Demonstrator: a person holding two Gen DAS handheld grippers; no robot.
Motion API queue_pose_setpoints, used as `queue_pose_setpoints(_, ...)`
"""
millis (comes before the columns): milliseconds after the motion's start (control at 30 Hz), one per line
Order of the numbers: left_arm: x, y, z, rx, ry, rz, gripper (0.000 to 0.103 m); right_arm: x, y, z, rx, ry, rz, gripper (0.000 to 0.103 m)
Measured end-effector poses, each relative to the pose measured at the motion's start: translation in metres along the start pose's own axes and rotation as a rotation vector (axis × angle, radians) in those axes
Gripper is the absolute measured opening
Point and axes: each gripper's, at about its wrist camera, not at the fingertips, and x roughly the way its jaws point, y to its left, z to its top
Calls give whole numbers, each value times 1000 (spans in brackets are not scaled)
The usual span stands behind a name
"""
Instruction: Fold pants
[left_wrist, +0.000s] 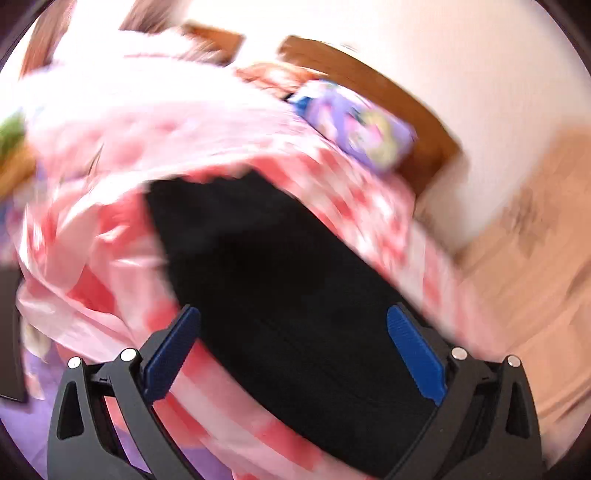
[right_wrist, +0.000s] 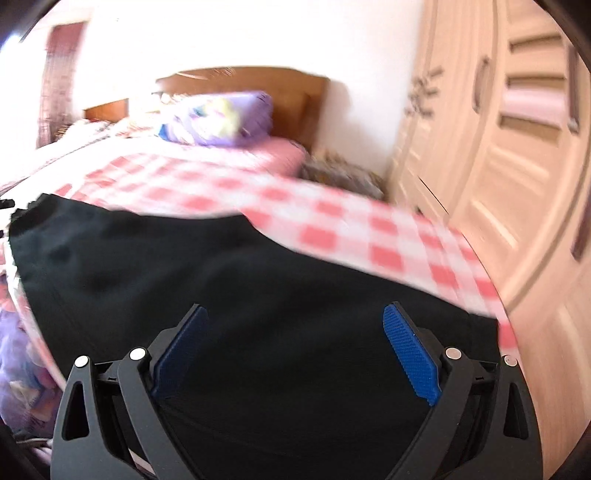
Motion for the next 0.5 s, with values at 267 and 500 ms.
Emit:
queue_pose_setpoints(267, 45, 68, 45, -185, 112, -123, 93, 12, 62, 11, -166, 2, 95, 92)
queue_pose_setpoints(500, 61, 59, 49, -149, 112, -110, 94, 9, 73, 5, -142, 18, 124, 92)
